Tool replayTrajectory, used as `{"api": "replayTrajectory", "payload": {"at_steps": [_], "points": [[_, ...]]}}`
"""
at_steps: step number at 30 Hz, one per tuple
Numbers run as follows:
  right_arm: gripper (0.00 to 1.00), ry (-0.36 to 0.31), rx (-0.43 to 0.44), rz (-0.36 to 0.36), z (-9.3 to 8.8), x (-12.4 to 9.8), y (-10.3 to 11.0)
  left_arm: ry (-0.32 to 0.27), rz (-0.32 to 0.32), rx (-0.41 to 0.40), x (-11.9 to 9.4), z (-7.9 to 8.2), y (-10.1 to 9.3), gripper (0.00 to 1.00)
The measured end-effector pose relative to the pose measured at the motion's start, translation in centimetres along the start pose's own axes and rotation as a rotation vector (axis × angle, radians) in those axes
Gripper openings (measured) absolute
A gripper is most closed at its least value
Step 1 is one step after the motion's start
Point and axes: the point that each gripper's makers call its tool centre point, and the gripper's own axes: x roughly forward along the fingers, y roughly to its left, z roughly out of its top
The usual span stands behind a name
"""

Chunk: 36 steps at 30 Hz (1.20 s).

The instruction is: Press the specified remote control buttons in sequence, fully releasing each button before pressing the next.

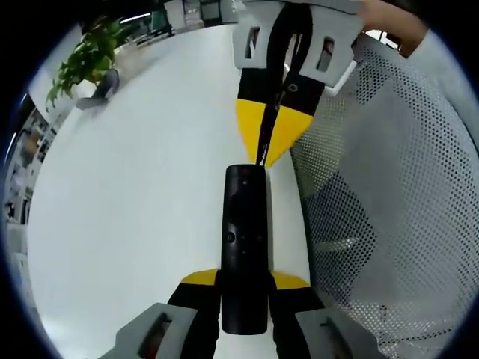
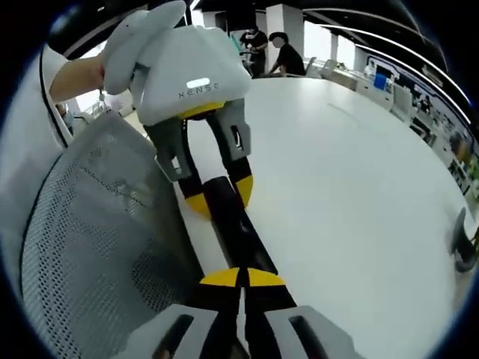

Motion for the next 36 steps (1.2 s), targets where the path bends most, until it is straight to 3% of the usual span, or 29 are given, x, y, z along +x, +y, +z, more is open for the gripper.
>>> {"api": "replayTrajectory", "payload": {"at_steps": [8, 20, 22, 27, 32, 36], "points": [[0.0, 0.012, 0.005, -0.02, -0.5, -0.2, -0.6, -0.009, -0.002, -0.003, 0.0, 0.0, 0.0, 0.24], [0.0, 0.094, -0.042, -0.02, -1.0, 1.3, -1.5, -0.018, 0.004, -0.015, -0.1, 0.0, 0.0, 0.24], [0.0, 0.112, -0.081, -0.019, -0.9, 1.3, -1.6, -0.017, 0.003, -0.016, -0.1, 0.0, 0.0, 0.24], [0.0, 0.131, -0.062, -0.018, -1.0, 1.3, -1.7, -0.016, -0.001, -0.018, -0.1, 0.0, 0.1, 0.24], [0.0, 0.215, -0.145, -0.019, -1.1, 1.4, -1.6, -0.012, -0.006, -0.011, -0.1, 0.0, 0.1, 0.24], [0.0, 0.316, -0.135, -0.019, -1.2, 1.6, -1.7, -0.008, -0.008, -0.006, -0.1, 0.0, 0.1, 0.24]]}}
